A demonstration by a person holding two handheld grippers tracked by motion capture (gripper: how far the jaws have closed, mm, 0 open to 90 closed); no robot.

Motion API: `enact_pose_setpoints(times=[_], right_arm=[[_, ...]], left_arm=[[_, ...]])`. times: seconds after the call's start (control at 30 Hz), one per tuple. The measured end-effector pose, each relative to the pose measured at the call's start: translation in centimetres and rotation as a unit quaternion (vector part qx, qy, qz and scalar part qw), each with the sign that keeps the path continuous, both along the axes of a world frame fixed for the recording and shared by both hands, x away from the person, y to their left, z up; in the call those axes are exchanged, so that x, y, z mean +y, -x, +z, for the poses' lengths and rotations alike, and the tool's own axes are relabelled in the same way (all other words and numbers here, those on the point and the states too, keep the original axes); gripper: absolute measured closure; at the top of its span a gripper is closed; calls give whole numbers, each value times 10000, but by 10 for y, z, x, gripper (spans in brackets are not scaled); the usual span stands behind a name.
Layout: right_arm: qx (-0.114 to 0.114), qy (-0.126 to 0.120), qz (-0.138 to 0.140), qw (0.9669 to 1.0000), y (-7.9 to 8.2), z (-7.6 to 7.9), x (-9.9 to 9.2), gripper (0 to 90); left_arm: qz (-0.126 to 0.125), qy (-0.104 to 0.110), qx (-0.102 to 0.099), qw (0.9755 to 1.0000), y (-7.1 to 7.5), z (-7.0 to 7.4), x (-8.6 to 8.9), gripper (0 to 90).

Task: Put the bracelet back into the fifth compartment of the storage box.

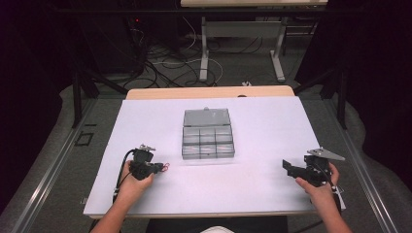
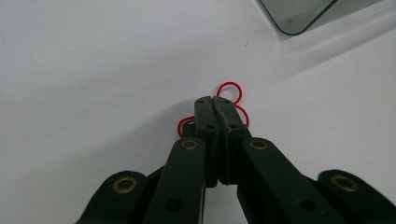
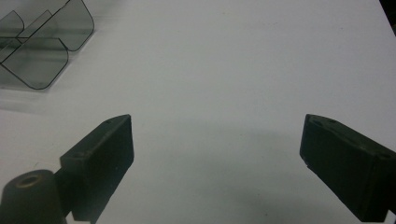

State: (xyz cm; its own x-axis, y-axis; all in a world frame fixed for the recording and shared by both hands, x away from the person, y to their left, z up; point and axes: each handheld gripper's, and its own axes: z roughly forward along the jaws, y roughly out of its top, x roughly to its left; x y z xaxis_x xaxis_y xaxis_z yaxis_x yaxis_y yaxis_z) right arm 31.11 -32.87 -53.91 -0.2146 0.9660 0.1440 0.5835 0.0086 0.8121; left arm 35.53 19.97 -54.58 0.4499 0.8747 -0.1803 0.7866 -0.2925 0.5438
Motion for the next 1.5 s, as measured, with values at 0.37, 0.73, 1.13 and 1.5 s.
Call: enact_pose_setpoints(times=[0.37, 0.73, 1.13, 1.5], right_arm=[[12, -3, -14, 10000, 0, 0, 0, 99], [32, 7, 17, 10000, 0, -1, 0, 99], [48, 3, 43, 10000, 0, 0, -1, 99], [84, -6, 100, 9999, -1, -1, 0, 98]], left_arm=[[40, 64, -33, 10000, 0, 1, 1, 900], [129, 176, -150, 9996, 2, 6, 6, 900], [213, 305, -305, 9988, 4, 12, 11, 900], [293, 398, -431, 9978, 6, 17, 17, 900]])
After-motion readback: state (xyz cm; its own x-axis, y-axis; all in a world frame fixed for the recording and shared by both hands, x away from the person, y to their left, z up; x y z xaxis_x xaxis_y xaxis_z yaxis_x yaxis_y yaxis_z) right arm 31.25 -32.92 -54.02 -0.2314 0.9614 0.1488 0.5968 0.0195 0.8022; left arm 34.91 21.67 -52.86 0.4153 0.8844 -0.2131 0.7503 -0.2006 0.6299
